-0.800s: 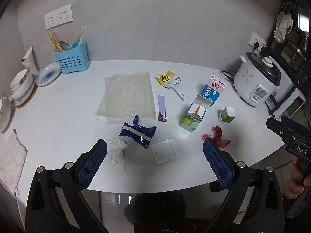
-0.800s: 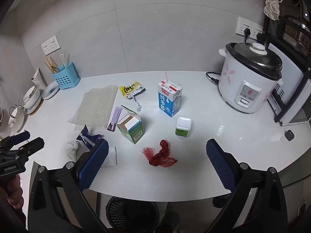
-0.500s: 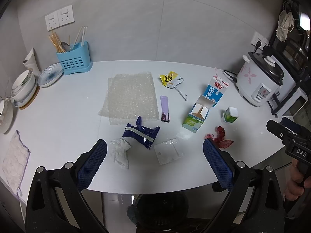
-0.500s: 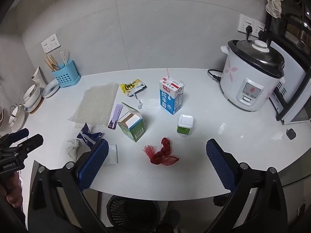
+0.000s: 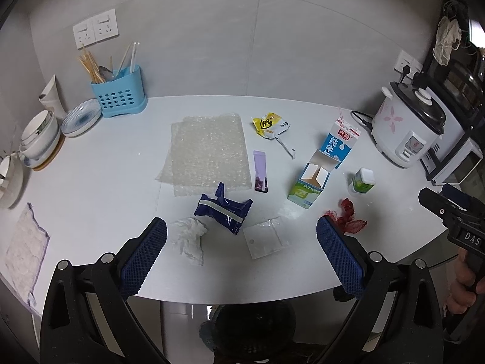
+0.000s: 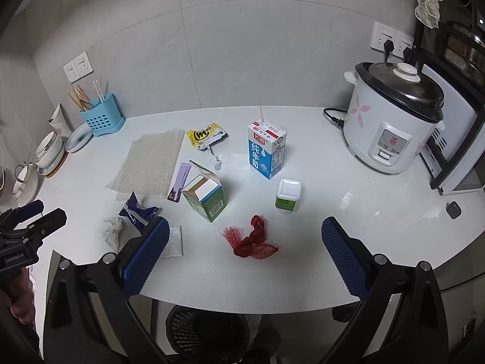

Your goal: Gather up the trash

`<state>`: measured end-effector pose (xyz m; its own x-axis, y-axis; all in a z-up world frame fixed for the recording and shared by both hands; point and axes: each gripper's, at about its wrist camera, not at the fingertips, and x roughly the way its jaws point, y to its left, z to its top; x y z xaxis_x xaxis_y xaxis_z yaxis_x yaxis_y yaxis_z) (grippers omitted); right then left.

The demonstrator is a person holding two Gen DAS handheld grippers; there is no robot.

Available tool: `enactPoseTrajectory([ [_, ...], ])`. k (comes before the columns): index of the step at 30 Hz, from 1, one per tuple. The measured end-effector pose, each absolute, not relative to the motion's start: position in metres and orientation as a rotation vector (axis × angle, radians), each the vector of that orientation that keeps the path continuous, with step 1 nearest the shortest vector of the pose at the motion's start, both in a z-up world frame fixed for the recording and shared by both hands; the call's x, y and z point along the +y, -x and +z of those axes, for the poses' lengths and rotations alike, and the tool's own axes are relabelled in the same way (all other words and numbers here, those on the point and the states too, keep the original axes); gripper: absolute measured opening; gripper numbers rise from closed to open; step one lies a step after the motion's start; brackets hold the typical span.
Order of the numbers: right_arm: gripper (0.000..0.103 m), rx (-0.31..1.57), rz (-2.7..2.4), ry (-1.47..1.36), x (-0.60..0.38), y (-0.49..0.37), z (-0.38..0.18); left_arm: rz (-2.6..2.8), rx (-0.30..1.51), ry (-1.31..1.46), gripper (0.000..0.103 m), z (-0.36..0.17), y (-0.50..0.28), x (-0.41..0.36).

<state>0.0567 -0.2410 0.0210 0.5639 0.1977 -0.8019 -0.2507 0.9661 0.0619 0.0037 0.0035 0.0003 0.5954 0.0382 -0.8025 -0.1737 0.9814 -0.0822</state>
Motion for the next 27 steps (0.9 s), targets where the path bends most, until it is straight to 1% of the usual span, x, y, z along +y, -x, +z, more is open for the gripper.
enactPoseTrajectory([
  [27, 0.096, 0.95, 0.239, 0.054, -0.2371, -0.0578, 0.0267, 0.116, 0.923, 0.166, 0.097, 0.0025, -0.003, 0.0057],
])
